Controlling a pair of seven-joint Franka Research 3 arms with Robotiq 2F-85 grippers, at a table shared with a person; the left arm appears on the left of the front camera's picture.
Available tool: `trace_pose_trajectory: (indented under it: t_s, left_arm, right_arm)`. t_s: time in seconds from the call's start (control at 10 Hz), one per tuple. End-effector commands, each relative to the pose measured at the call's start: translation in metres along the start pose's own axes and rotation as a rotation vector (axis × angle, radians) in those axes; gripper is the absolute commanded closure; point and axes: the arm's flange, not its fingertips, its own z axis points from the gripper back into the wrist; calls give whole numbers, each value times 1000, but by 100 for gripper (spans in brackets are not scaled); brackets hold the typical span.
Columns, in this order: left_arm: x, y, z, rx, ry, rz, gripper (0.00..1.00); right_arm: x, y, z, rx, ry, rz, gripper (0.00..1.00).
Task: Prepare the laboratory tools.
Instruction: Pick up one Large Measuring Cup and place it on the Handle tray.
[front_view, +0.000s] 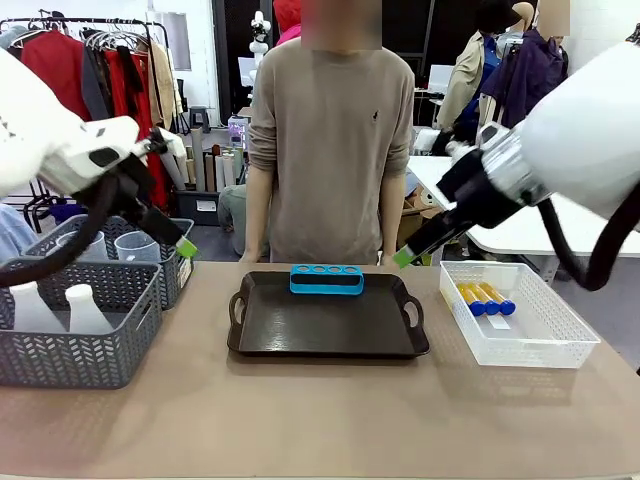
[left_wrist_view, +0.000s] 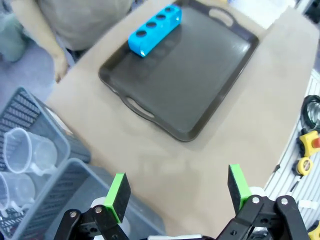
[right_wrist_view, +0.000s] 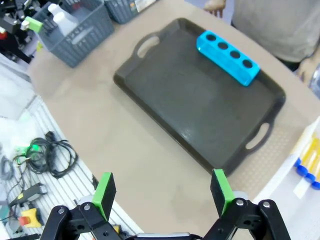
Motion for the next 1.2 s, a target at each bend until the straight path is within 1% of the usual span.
trace_pose_trajectory:
  t_s: [0.0, 0.1, 0.2, 0.3, 0.6, 0.7, 0.8, 0.9, 1.0, 1.1]
  left_arm:
    - [8, 14, 13, -56, -41, -45, 0]
    - [10, 16, 14, -56, -26, -48, 0]
    - [12, 15, 13, -5, -40, -34, 0]
    - [11, 8, 20, -21, -23, -34, 0]
    - [13, 10, 20, -5, -13, -33, 0]
    - [7, 24, 37, -95, -8, -9, 0]
    - [4, 37, 55, -42, -2, 5, 0]
    - [5, 43, 65, -74, -20, -7, 0]
    - [6, 49, 75, -89, -17, -3, 0]
    - [7, 53, 84, -98, -33, -39, 0]
  right_arm:
    - [-3, -16, 27, 96, -48, 18, 0]
    - [-4, -20, 37, 88, -85, 20, 0]
    - [-6, -22, 36, 36, -93, 45, 0]
    - [-2, -11, 34, 49, -55, 1, 0]
    - [-4, -14, 40, 35, -61, 10, 0]
    - [0, -29, 62, 110, -36, 16, 0]
    - [1, -43, 81, 87, -17, 45, 0]
    - [2, -50, 96, 132, -23, 47, 0]
    - [3, -52, 108, 134, -26, 62, 0]
    - [5, -57, 120, 123, -24, 72, 0]
